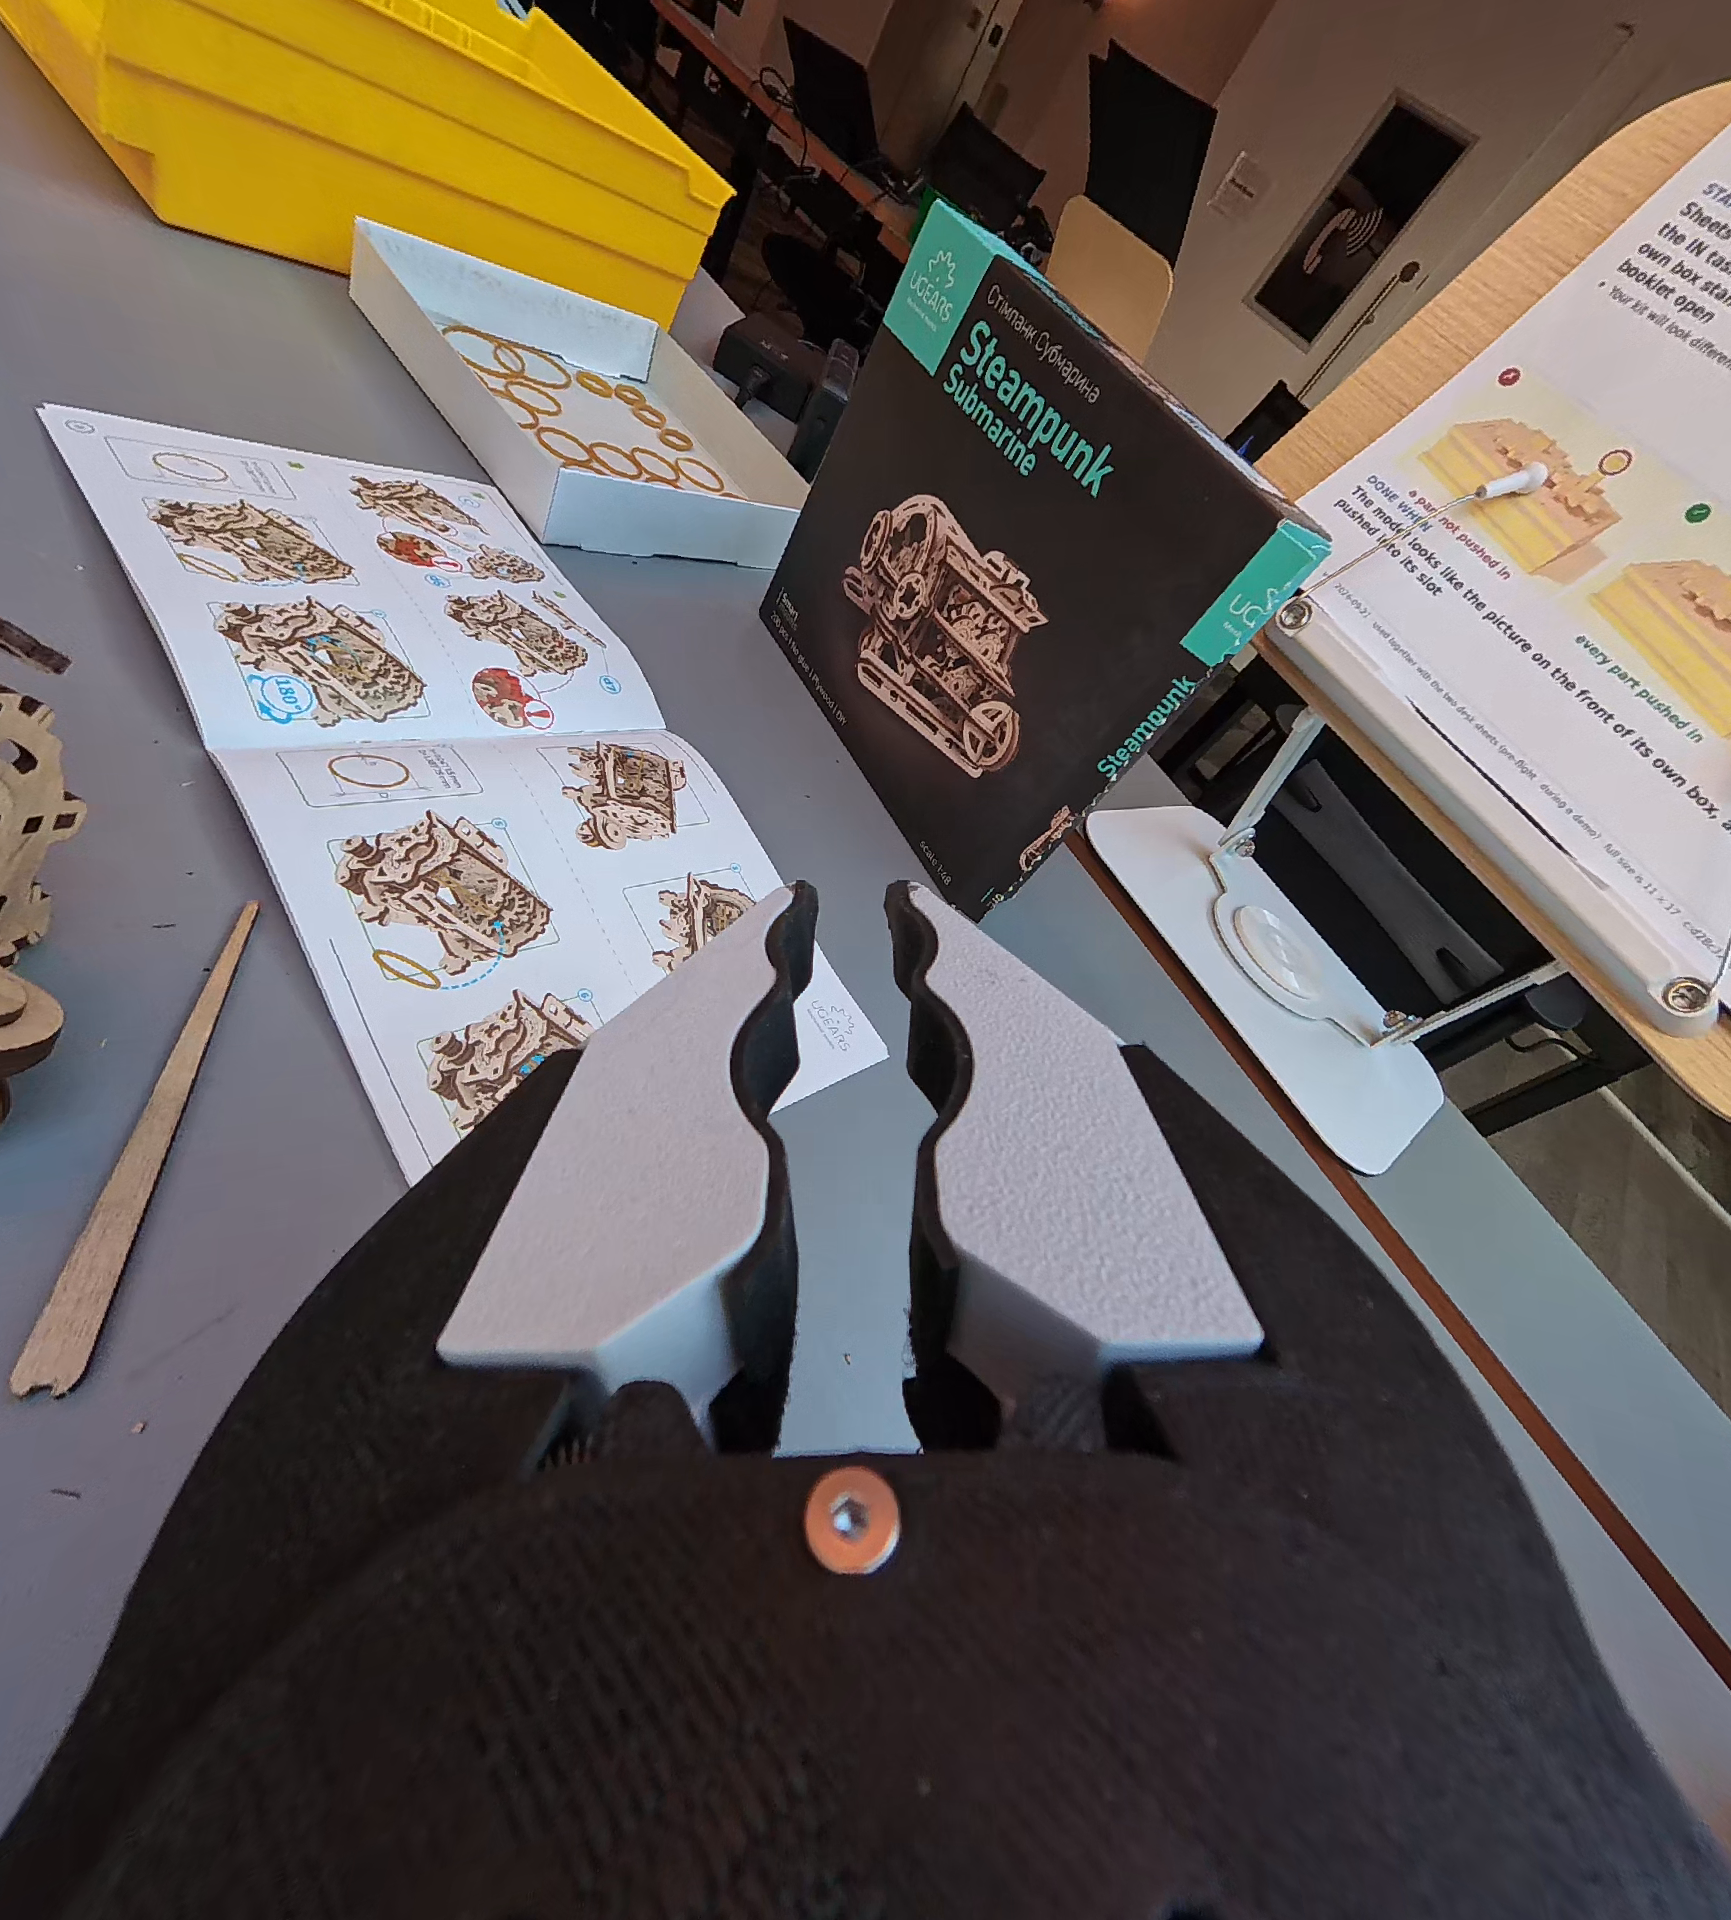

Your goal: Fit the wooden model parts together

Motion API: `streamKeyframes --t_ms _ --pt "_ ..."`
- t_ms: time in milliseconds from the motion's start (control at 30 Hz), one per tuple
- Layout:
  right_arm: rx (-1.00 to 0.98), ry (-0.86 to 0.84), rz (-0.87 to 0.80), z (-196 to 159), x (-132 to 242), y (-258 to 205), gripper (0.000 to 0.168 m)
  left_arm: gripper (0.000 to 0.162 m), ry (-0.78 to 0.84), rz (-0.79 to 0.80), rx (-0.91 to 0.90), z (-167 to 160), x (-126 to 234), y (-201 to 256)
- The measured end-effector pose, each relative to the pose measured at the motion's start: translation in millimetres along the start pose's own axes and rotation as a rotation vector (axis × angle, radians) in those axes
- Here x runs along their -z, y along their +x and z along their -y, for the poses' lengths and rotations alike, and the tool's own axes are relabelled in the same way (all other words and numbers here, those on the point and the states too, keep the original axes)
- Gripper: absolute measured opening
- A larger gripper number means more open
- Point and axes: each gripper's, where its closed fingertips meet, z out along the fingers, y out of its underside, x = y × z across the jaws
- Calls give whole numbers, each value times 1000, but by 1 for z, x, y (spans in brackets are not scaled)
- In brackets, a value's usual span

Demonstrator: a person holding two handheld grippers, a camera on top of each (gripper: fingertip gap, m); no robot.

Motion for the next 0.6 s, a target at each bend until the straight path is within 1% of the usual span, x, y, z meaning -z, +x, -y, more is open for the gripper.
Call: streamKeyframes --t_ms 467,600 --pt "21 -7 6 0 -1 -3 14 0 2 -1 38 -1 -2 -4" --pt "23 -8 6 0 -1 -3 14 0 8 -31 99 -1 -3 -4"
